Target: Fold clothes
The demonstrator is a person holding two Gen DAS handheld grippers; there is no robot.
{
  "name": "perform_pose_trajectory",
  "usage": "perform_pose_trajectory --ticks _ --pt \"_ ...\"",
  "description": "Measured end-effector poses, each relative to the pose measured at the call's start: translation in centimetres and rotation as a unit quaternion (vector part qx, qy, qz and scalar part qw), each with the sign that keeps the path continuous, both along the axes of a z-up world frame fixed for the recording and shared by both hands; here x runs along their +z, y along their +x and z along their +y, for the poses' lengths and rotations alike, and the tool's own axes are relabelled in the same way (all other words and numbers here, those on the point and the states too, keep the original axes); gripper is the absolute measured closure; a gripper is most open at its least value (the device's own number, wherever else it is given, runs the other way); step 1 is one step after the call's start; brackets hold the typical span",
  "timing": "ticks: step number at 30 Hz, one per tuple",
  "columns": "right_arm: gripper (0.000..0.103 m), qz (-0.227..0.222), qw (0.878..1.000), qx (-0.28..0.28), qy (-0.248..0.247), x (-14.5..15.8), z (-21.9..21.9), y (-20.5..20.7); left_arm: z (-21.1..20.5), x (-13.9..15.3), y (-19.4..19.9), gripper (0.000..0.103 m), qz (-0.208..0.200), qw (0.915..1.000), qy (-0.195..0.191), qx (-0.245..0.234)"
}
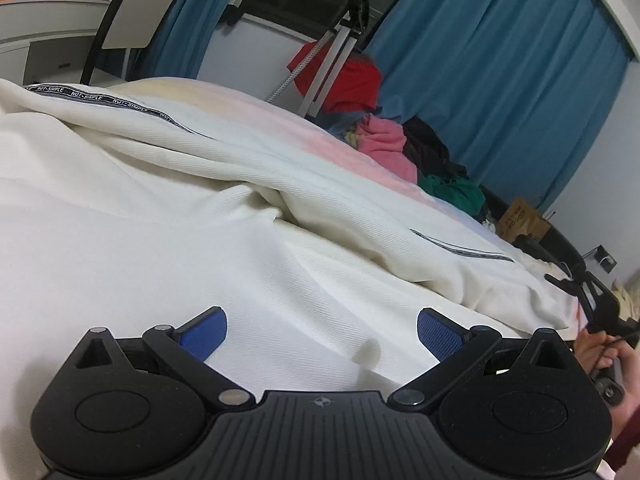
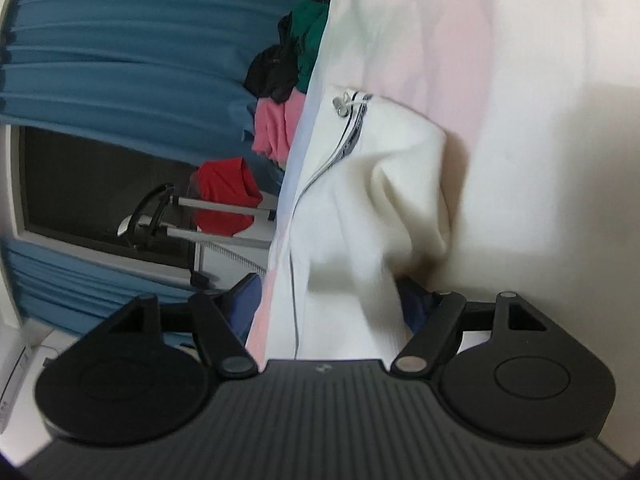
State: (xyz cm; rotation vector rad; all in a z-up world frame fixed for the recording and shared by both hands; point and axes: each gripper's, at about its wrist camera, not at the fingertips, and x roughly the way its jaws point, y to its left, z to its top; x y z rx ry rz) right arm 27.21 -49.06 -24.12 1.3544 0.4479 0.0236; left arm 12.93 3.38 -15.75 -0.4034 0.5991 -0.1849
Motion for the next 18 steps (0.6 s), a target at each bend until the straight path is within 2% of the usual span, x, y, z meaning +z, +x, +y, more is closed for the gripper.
perform_pose_trajectory --ticks 2,5,7,9,11,13,16,18 --pt "0.029 -0.001 0.999 -0.031 0.014 -0.4 -1.0 0.6 0.0 -0.2 0.1 0.001 -0.001 1.0 0.002 -0.001" --pt "0.029 -0.012 0.993 -0.114 -0.019 0.4 -2.2 0.2 0.0 -0.4 0.2 0.001 -0.004 1.0 0.006 -0.002" --pt "0.034 -0.024 0.984 -0.168 -0.045 1.0 -2.9 -0.2 -0.1 -0.5 0.1 0.001 -0.006 0.9999 0.01 -0.004" --pt "0.039 -0.017 0.985 -0.164 -0.046 0.9 -3.4 0.5 -0.1 -0.6 0.2 0.001 -0.007 0.9999 0.014 -0.006" --pt "0.053 0.014 0.988 -0.144 -0.057 0.4 -3.3 1.6 -0.3 -0.7 0.3 0.001 -0.008 0.9998 0.018 -0.007" --pt "0.074 0.044 0.989 -0.124 -0.067 -0.1 -3.2 2.6 -0.5 -0.8 0.4 0.001 -0.009 0.9996 0.024 -0.009" --pt "0.086 0.047 0.987 -0.135 -0.07 -0.3 -3.1 2.8 -0.8 -0.8 0.4 0.001 -0.013 0.9992 0.035 -0.012" --pt "0.088 0.037 0.982 -0.144 -0.115 1.0 -3.2 2.7 -0.9 -0.6 0.2 0.001 -0.016 0.9991 0.036 -0.013"
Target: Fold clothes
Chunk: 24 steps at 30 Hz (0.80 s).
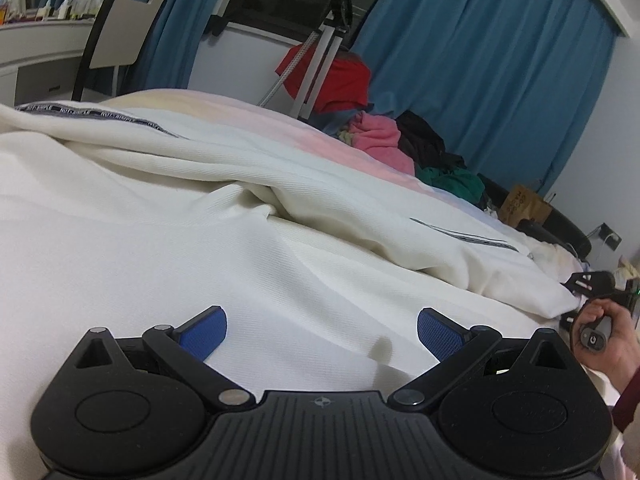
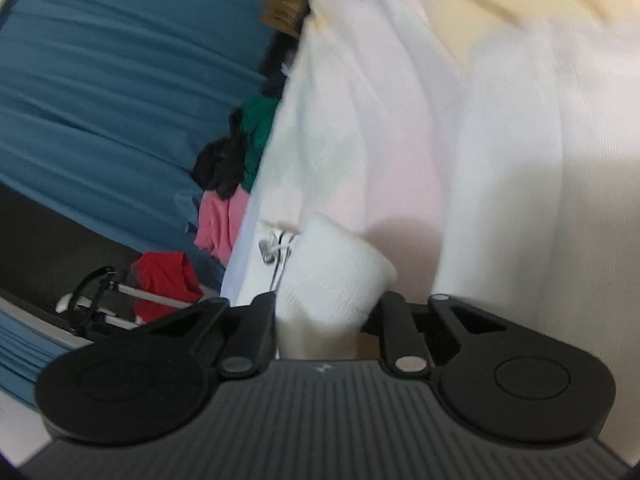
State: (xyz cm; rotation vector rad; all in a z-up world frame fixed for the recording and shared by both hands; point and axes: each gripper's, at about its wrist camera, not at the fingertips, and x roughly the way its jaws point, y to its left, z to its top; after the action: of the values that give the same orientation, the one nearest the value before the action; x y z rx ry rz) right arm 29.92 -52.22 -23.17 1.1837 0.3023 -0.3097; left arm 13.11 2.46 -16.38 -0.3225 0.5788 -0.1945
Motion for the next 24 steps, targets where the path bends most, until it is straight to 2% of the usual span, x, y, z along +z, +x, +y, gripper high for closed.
perform_pose_trajectory --ticks 4,6,11,15,18,22,24 --pt "0.089 -0.021 0.995 -0.018 -0.091 2.9 -0.2 -0.3 -0.2 0.8 -0.8 0.001 -0.011 0.9999 0.0 -0.009" --pt "0.089 -0.038 0.992 -0.039 -0.114 3.4 -1.4 -0.7 -0.6 1.3 -1.4 0.001 -0.019 0.9997 0.007 -0.016" --pt "0.089 0.009 0.977 -0.097 -0.188 1.5 -4.5 -2.5 -2.2 2.2 -2.7 0.001 -0.038 0.9978 0.031 -0.044" --pt "0.089 0.045 0.977 -0.103 -0.181 -1.5 -6.5 -3.8 -3.7 2.3 -3.2 0.001 -0.047 0.9954 0.053 -0.066" --pt "0.086 0.061 0.972 -0.098 -0.203 -1.2 -5.9 -3.7 -4.4 2.1 -3.4 0.001 -0.048 0.9935 0.075 -0.071" --pt "0.084 0.092 0.967 -0.069 -0.226 0.0 -5.4 -2.5 -4.7 1.8 -3.0 0.001 -0.037 0.9935 0.084 -0.068" --pt "0.064 0.096 0.968 -0.048 -0.228 0.8 -4.7 -3.4 -4.7 2.0 -3.0 0.001 -0.04 0.9934 0.085 -0.066"
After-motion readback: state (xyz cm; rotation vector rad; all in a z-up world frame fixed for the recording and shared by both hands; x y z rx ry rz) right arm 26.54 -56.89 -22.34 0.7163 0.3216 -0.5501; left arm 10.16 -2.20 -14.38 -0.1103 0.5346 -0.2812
